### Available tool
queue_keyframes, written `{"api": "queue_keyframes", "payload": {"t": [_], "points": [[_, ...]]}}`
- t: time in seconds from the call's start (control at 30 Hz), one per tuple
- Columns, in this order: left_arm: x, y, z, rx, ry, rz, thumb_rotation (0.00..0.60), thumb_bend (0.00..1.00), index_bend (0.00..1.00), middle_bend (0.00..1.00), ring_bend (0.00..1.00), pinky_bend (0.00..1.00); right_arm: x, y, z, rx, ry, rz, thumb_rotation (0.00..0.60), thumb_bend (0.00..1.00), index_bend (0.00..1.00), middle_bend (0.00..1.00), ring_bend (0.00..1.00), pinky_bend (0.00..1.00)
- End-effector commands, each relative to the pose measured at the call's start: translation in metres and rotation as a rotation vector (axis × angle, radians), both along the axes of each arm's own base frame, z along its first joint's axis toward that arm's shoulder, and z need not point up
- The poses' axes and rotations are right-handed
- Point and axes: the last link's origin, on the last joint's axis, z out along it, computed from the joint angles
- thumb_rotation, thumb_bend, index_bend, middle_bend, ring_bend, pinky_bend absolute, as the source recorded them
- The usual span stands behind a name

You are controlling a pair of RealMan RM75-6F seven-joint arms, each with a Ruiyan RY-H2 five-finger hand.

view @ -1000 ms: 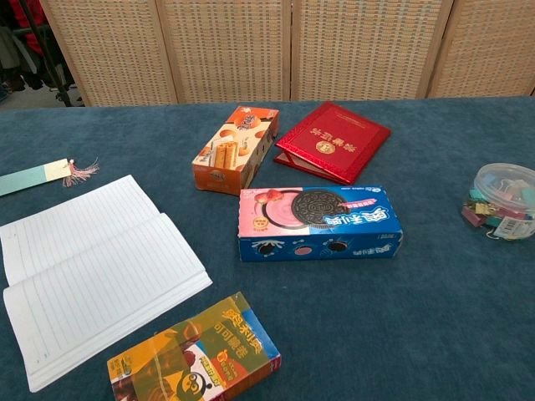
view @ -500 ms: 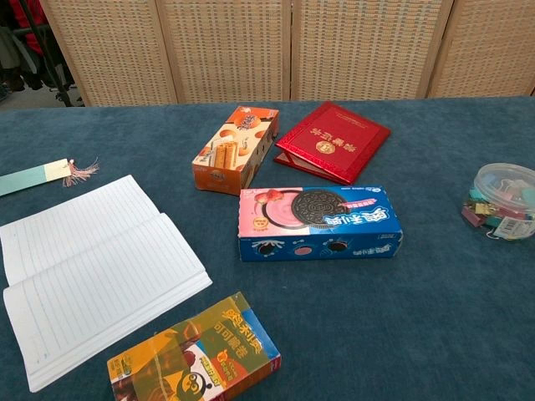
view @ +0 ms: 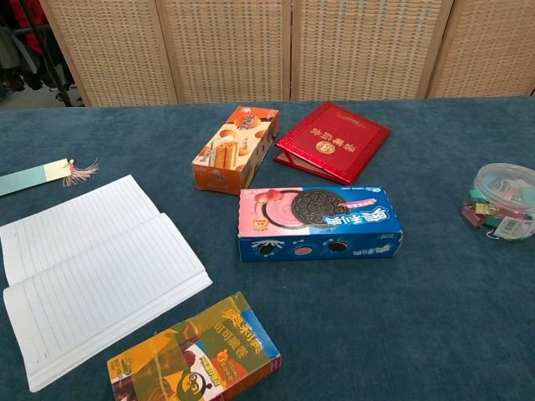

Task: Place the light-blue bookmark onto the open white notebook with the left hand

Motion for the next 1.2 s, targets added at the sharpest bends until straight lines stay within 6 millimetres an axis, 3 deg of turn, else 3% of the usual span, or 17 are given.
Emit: {"api": "queue_keyframes", "payload": {"t": [0.03,1.0,1.07,1.2], "points": [[0.000,0.000,0.000,-0.002,0.002,0.000,0.600,0.12,0.35,0.00,0.00,0.00,0.000,0.000,0.000,0.000,0.000,-0.001,0.600,0.10,0.10,0.00,0.00,0.00],[-0.006,-0.004,-0.011,-0.016,0.010,0.014,0.600,0.15,0.35,0.00,0.00,0.00,0.001,0.001,0.001,-0.006,-0.003,0.009,0.600,0.10,0.10,0.00,0.00,0.00],[-0.006,-0.004,-0.012,-0.018,0.009,0.015,0.600,0.17,0.35,0.00,0.00,0.00,0.001,0.001,0.001,-0.007,-0.003,0.009,0.600,0.10,0.10,0.00,0.00,0.00],[-0.006,-0.004,-0.012,-0.017,0.008,0.014,0.600,0.31,0.35,0.00,0.00,0.00,0.001,0.001,0.001,-0.008,-0.003,0.010,0.600,0.10,0.10,0.00,0.00,0.00]]}}
